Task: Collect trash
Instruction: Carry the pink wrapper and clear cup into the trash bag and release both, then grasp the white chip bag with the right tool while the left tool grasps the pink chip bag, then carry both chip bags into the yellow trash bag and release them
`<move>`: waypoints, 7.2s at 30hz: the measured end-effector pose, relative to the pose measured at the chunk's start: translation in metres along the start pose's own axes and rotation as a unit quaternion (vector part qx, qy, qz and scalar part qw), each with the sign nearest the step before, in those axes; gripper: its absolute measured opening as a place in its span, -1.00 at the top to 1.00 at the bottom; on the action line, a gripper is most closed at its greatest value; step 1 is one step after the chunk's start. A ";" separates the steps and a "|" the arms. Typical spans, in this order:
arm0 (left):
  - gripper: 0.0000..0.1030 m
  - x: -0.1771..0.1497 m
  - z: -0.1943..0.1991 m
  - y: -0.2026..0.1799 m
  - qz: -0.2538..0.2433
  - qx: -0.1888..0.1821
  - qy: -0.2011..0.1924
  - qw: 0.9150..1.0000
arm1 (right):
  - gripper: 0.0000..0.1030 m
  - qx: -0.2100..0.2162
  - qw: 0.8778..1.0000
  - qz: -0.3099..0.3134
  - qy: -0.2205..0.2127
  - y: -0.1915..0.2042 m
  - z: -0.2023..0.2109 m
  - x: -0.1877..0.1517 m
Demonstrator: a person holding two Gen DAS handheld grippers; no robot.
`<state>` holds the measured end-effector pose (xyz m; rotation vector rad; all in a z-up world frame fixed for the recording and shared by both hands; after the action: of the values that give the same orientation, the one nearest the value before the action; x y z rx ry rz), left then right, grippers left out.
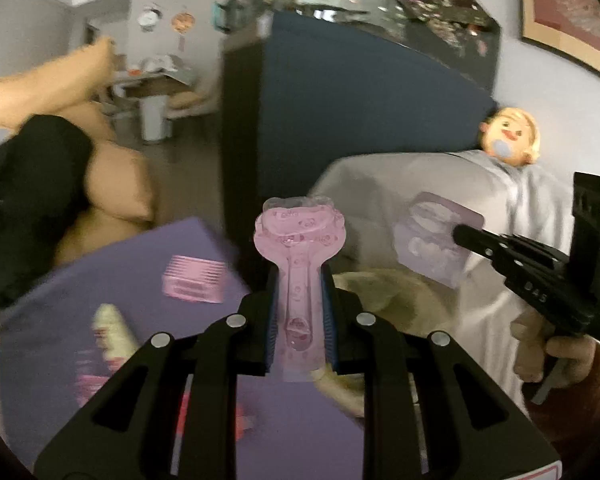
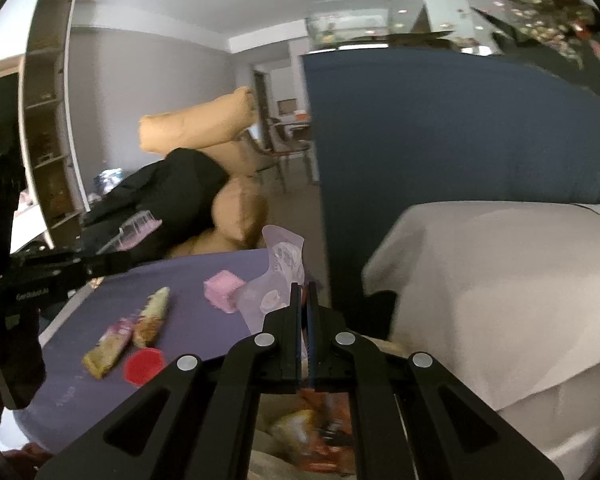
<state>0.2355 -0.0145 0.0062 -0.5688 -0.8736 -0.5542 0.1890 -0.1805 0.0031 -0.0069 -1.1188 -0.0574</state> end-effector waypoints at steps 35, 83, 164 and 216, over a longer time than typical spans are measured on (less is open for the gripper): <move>0.01 -0.072 -0.038 0.024 0.095 -0.015 0.076 0.993 | 0.92 -0.021 0.995 -0.024 0.090 -0.026 -0.043 -0.063; -0.15 -0.199 0.148 0.237 0.250 0.170 0.003 0.953 | -0.18 0.116 0.956 0.097 0.252 0.281 -0.155 -0.071; 0.86 -0.003 0.063 0.017 0.043 0.091 -0.048 0.994 | 0.42 0.025 0.999 -0.021 -0.011 0.010 0.015 0.006; 0.10 -0.088 -0.025 0.042 0.113 0.057 0.059 0.990 | 0.41 -0.013 0.980 -0.146 0.138 -0.007 -0.101 -0.096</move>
<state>0.2304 0.0178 -0.0884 -0.5176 -0.7121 -0.3275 0.2372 -0.1872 -0.1274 0.1375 -0.8341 -0.3262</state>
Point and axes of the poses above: each gripper's, at about its wrist camera, not at the fingertips, and z roughly against the way its jaws point, y to its left, x to its top, the point moved 6 cm from there along -z, roughly the way its jaws point, and after that the axes turned 12 degrees about -x, right-handed, at the moved point
